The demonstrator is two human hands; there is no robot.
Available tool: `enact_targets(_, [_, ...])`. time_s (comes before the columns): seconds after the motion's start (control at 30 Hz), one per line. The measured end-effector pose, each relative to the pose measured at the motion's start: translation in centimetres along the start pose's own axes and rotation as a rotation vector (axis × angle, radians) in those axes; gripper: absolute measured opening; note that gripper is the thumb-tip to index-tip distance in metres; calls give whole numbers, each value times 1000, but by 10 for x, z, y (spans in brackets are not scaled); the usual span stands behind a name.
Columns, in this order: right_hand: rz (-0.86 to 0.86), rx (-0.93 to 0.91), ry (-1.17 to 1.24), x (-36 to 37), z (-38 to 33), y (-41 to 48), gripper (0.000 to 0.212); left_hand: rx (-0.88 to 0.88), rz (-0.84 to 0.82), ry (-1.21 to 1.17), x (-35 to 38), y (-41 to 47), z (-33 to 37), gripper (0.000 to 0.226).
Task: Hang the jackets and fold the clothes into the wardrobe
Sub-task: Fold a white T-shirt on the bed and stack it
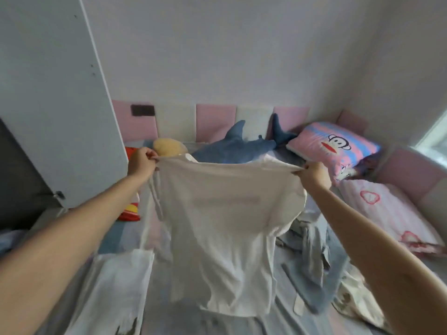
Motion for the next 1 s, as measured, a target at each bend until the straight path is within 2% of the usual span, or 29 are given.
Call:
enact_targets(0.13, [230,-14,213,-39,-71,59,23,259,204,-60,-35,67,96,5])
enact_targets(0.23, [269,-40,358,-46,-87,77,22,419,257,-93,-53,63,137,15])
enact_targets(0.3, [276,-85,350,-41,-88,80,13,470,284,-76,-60,64,137,13])
enact_targets(0.37, [224,-202,249,-29,-82,72,5,434,265,-45,-55,61,111,11])
enact_targets(0.4, [184,-238,211,-15,-71,62,8,422,229,-10,-48,56,89,13])
enact_targets(0.47, [103,-299,158,11,-51,49,24,416,148,49,-37,45,52,17])
enact_targets(0.57, [-17,-283,72,62,-6,18,42,375,38,146,-15,14,-22,23])
enact_targets(0.73, [-220,-224,-92,149,78,-47,39,211,-136,307,31,-43,-158,26])
enact_targets(0.83, [-337,-209,-224,205,145,-103,23,131,-244,416,57,-101,-250,24])
enact_targets(1.0, [-462,-186,-402,257,239,-191,22,76,-406,532,66,-191,-357,33])
Point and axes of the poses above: each hand's wrist, its own y-axis towards the middle knuckle, its own x-axis out of the palm, z = x × y, the point moved 6 cm from there along y, towards the middle knuckle, and after that the axes turned 13 degrees about z, right-handed, at the moved point
